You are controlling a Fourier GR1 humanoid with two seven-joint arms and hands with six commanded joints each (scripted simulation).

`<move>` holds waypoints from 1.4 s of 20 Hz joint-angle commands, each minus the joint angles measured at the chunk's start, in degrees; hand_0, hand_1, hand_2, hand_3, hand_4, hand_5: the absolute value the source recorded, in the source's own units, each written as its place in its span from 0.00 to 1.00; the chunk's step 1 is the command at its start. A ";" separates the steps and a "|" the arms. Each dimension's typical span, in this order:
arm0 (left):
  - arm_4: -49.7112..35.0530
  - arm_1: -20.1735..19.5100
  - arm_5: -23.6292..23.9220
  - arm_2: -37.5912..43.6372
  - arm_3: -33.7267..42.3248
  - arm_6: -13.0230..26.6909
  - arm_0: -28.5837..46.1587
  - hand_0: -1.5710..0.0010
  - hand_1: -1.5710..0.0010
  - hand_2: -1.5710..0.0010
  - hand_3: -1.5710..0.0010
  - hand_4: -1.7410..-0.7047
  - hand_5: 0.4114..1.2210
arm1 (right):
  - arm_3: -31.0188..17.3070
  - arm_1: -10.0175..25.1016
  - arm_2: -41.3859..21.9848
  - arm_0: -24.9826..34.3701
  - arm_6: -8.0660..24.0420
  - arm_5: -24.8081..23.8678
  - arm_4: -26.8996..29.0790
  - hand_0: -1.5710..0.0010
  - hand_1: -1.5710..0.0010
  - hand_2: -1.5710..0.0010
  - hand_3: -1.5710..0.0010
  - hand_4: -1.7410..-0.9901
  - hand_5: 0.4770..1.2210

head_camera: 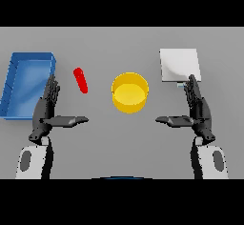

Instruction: Pick up the red beaker and tilt it to pour out 1 green nut into yellow bowl. Pick up the yellow bowl and place it on the metallic measuring scale.

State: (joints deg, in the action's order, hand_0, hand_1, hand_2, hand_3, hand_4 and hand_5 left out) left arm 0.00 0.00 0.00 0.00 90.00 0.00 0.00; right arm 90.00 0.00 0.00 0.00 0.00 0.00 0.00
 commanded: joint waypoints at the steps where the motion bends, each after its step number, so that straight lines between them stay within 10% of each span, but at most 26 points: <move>1: 0.01 0.05 0.06 -0.06 0.06 -0.05 0.08 1.00 1.00 1.00 1.00 0.58 0.31 | 0.00 -0.05 -0.04 0.02 0.00 -0.08 -0.01 1.00 1.00 1.00 1.00 0.89 0.14; 6: 0.61 0.43 0.19 -0.84 0.92 -0.31 1.02 1.00 1.00 1.00 1.00 0.58 0.31 | -0.08 -0.65 -0.57 -0.19 -0.20 -0.37 -0.51 1.00 1.00 1.00 1.00 0.89 0.14; 8: 5.68 -2.28 -0.81 -5.16 7.76 -2.80 6.32 1.00 1.00 1.00 1.00 0.58 0.31 | 3.89 2.85 -4.81 -3.09 -6.24 -3.11 -10.89 1.00 1.00 1.00 1.00 0.89 0.13; 14: 8.72 -3.68 -1.24 -7.77 12.03 4.09 7.52 1.00 1.00 1.00 1.00 0.58 0.30 | 8.10 3.53 -7.69 -4.88 -3.91 -3.43 -15.36 1.00 1.00 1.00 1.00 0.83 0.16; 28: 8.15 -4.03 -1.76 -1.58 -15.73 -0.09 -13.63 1.00 1.00 1.00 1.00 0.54 0.28 | 6.72 3.86 -6.23 -4.10 -5.64 -0.40 -10.85 1.00 1.00 1.00 1.00 0.68 0.20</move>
State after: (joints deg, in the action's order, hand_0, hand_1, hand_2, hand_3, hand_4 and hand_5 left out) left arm 8.16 -4.05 -1.73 -1.56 74.28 0.15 -13.67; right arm 96.73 3.86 -6.23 -4.09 -5.53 -0.41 -10.85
